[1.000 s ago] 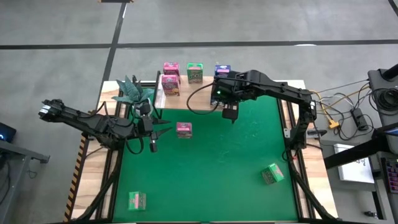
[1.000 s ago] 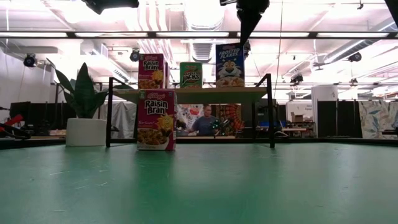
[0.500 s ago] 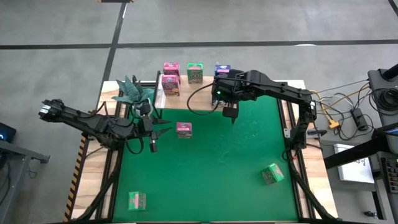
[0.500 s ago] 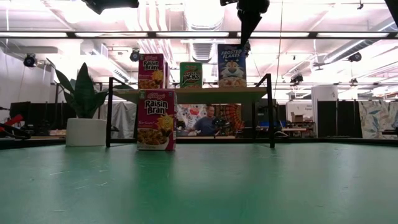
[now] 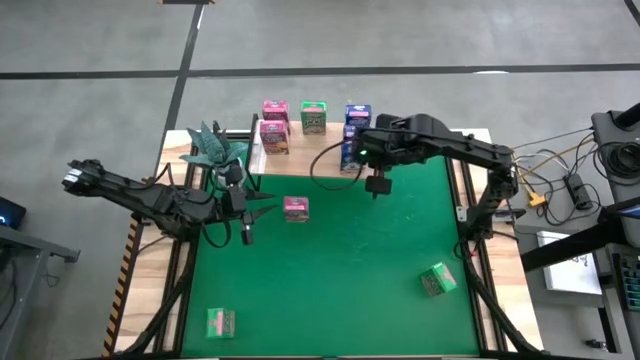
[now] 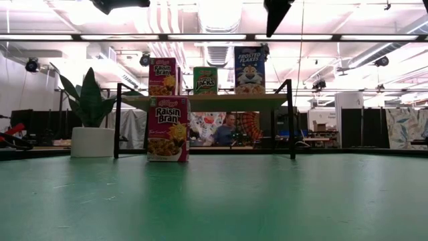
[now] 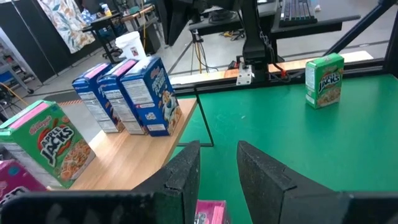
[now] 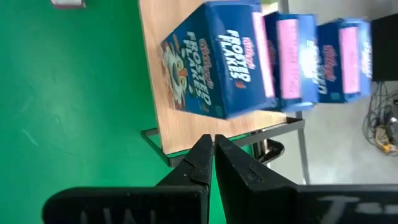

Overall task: Stack cereal on shelf
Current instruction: Put the blue cereal box on the shelf aligned with the other blue cereal boxes

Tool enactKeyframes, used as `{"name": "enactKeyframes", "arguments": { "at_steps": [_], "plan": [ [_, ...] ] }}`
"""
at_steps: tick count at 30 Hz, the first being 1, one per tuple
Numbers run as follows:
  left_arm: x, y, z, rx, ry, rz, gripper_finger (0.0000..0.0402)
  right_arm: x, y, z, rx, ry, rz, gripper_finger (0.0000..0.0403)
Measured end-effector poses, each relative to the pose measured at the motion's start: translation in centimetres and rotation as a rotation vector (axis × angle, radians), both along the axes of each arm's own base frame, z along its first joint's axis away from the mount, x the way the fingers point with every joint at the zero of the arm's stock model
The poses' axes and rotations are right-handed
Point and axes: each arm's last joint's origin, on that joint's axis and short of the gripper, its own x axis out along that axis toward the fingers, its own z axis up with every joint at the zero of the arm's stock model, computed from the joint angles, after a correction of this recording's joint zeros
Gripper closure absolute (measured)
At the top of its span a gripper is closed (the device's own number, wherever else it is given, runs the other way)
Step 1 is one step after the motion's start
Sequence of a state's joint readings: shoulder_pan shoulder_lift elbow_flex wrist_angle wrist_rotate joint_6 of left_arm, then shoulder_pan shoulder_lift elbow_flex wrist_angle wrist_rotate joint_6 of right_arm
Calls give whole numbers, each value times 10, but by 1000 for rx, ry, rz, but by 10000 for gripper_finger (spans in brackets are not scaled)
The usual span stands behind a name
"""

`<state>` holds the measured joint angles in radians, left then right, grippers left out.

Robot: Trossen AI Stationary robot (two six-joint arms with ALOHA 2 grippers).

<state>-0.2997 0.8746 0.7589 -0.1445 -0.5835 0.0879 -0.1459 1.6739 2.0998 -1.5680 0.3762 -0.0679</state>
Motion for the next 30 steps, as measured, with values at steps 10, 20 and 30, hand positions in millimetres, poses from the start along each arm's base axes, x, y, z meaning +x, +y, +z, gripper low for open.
{"name": "enactKeyframes", "arguments": {
  "at_steps": [10, 20, 30],
  "plan": [
    [37, -9, -6, 144, -44, -25, 313, -41, 8, 28, 10, -242, 6, 394],
    [62, 5, -15, 217, -56, 45, 313, -56, 11, -2, -58, -412, 84, 394],
    [84, 47, -24, 181, -91, 4, 351, -70, 11, -43, -123, -575, 106, 394]
  ]
}}
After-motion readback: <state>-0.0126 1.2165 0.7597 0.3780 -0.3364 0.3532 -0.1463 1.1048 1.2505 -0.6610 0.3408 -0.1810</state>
